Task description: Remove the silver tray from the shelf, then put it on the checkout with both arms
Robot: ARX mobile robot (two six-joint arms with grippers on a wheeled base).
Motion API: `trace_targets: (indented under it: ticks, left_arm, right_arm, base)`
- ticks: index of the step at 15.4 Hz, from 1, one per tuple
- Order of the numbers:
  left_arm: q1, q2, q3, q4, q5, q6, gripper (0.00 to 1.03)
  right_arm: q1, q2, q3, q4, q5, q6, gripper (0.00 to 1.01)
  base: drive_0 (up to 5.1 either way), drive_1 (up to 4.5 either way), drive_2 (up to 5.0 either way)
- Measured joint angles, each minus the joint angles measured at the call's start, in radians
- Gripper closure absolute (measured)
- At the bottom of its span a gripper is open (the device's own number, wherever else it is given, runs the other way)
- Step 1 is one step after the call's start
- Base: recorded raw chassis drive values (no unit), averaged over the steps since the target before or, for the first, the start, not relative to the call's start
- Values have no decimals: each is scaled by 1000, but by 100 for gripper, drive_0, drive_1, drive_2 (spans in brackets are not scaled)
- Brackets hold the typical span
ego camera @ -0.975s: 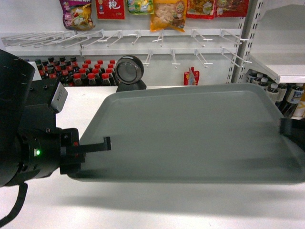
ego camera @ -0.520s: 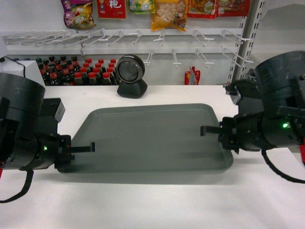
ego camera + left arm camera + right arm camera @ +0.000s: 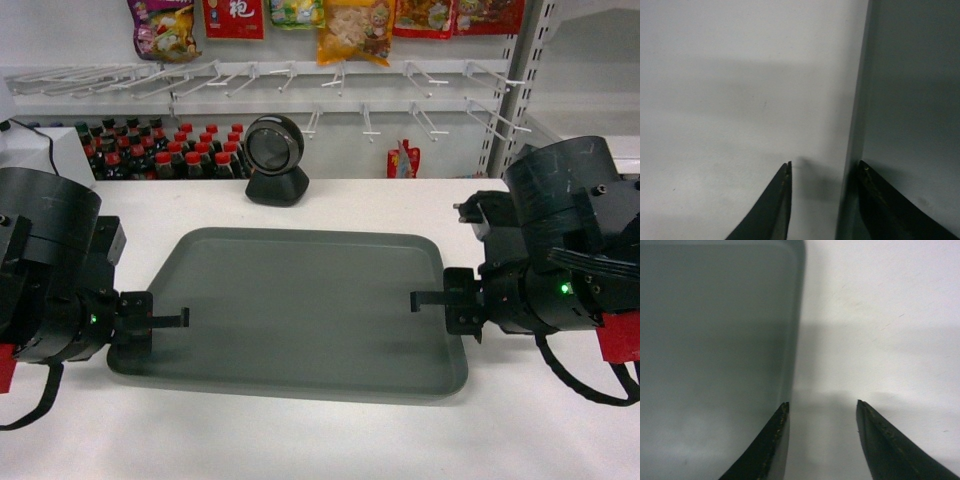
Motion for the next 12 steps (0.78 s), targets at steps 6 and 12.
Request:
trace_targets:
  ticks: [6,12]
  left_arm:
    - [-2,-422,-257,460,7,-113,30]
    - [56,-683,-638,844,193,132,97]
  right_arm:
    - [-89,-249,-248,600,113,-72,39]
    - [-155,-550,-711,969,62,-198,99]
  base:
    - [0,0,0]
    - [0,0,0]
